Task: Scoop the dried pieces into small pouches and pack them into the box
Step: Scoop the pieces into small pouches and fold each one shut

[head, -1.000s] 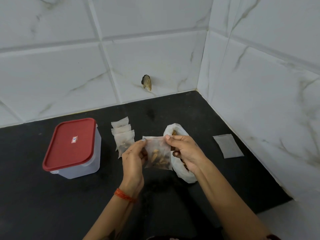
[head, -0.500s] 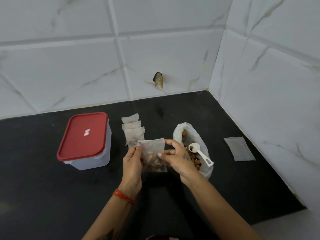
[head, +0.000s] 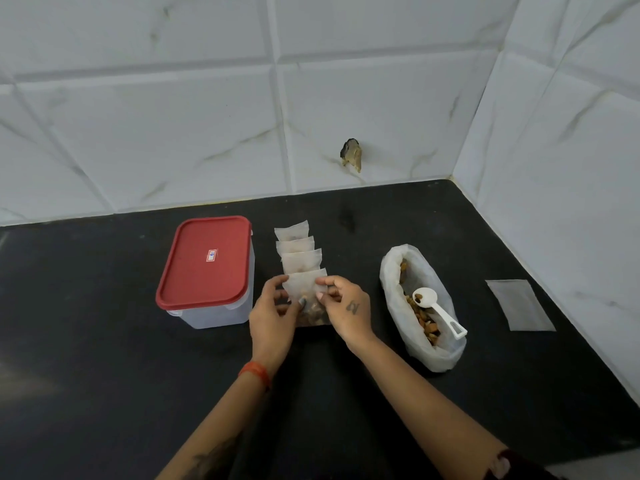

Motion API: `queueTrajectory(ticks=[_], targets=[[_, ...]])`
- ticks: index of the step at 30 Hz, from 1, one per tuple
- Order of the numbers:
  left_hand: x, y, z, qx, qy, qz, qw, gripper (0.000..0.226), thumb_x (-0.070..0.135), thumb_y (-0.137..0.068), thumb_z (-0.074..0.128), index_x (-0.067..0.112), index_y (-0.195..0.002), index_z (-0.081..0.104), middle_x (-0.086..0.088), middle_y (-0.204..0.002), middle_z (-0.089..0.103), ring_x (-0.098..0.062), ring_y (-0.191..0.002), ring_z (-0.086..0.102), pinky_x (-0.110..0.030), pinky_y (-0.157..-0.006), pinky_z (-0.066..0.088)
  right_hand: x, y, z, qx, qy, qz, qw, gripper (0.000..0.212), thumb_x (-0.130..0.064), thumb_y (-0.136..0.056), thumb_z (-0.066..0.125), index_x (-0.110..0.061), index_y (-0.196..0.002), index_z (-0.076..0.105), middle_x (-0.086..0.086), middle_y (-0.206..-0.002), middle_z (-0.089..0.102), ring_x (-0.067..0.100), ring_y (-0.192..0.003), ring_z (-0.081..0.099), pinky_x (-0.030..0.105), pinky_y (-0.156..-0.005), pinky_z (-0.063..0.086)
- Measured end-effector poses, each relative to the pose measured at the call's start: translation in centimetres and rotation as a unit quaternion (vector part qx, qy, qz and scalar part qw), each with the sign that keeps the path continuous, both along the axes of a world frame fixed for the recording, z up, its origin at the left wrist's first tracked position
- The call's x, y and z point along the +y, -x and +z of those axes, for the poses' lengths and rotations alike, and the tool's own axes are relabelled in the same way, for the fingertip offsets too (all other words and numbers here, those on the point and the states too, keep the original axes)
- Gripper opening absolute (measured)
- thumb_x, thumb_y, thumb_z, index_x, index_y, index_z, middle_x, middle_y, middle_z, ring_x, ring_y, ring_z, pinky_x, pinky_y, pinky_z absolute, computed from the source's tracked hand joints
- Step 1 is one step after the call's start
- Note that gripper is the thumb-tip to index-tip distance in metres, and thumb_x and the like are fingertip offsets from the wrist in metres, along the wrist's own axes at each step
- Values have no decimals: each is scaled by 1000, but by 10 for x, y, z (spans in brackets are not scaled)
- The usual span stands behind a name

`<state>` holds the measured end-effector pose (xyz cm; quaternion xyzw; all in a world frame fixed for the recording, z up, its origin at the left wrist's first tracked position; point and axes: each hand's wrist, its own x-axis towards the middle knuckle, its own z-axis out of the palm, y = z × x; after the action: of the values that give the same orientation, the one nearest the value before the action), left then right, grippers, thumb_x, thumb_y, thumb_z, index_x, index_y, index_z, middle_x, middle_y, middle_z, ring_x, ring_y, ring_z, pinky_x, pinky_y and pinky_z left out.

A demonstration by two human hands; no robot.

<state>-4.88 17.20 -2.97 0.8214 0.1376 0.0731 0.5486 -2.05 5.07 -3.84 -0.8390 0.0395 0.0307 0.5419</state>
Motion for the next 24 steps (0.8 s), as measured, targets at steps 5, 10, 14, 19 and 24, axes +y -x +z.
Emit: queueTrajectory(ticks=[5,10,14,19,24], targets=[[4,-26,-12,-1,-87,-4,996,41,14,-89,62,10,-128,54,-10,-120,56,-12,-96,54,-20,-83,43,9,-22,-5,-16,36,1,999,26,-11,-92,58,-15,-116,66,4,-110,68,15,-103,62,16,-86,46],[6,-31,-28,-3,-141,-34,989,42,15,-93,56,8,-134,49,-13,-137,43,-23,-117,51,-22,-93,41,11,-28,-16,-29,122,26,992,30,-12,-93,55,-15,-122,62,7,-123,54,18,-111,55,16,-91,39],[2,-19,-40,-70,-229,-63,969,49,7,-95,48,7,-142,37,-15,-153,24,-25,-139,29,-30,-108,30,8,-16,-27,-140,195,36,970,41,-6,-92,54,-8,-132,52,10,-143,42,23,-132,40,24,-105,32],[1,-13,-57,-55,-340,-148,927,62,37,-94,13,7,-148,16,-9,-157,6,-19,-143,-2,-35,-118,4,7,-6,-45,-205,277,138,929,56,-4,-92,53,-2,-144,31,14,-153,27,25,-144,14,42,-117,21],[8,-15,-59,17,-429,-197,882,93,65,-66,-38,17,-142,-16,0,-149,-24,-15,-138,-25,-28,-110,-19,3,-6,-44,-135,327,213,911,65,-12,-98,40,-10,-150,1,6,-159,-5,18,-146,-10,32,-121,0]])
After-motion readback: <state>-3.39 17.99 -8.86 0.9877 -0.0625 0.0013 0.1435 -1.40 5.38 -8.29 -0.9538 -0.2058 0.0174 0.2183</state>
